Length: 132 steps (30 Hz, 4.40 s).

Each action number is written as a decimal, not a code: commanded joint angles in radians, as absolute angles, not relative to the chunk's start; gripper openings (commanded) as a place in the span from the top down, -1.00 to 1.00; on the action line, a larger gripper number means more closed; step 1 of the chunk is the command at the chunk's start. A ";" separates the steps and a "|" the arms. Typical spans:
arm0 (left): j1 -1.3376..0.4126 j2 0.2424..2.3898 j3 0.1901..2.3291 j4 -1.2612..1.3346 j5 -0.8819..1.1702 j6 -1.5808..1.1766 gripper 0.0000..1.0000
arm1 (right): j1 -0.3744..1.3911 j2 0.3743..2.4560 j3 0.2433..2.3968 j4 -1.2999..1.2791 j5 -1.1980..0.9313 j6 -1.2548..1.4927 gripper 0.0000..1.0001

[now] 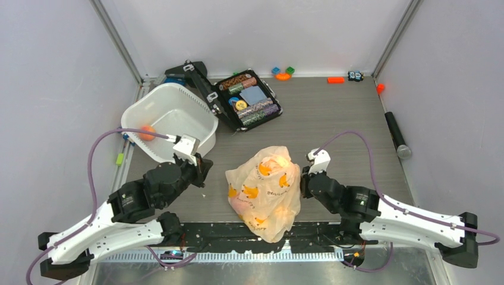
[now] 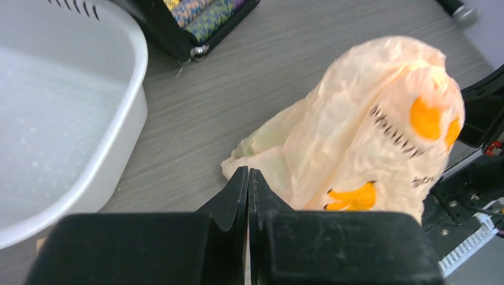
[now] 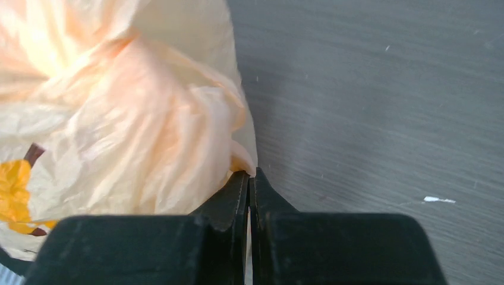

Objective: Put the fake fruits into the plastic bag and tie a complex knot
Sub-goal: Tie the plastic bag at the center of the board.

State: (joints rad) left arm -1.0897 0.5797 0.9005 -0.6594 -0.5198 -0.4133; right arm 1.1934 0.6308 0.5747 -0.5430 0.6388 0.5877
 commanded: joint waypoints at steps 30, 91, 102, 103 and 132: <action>-1.086 0.434 0.837 -0.518 -0.252 -0.500 -0.86 | 1.174 0.515 0.895 -0.603 0.323 0.393 -0.80; -1.234 0.874 1.056 -0.534 -0.284 -0.551 -0.66 | 0.899 0.719 0.682 -0.098 -0.324 0.452 0.90; -1.243 0.750 0.876 -0.364 -0.294 -0.619 -0.16 | 0.897 0.687 0.658 -0.057 -0.322 0.486 0.90; -1.243 0.726 0.845 -0.333 -0.293 -0.627 -0.11 | 0.897 0.685 0.652 -0.053 -0.328 0.493 0.90; -1.242 0.544 0.667 -0.213 -0.210 -0.637 0.73 | 0.893 0.644 0.547 0.203 -0.537 0.645 0.90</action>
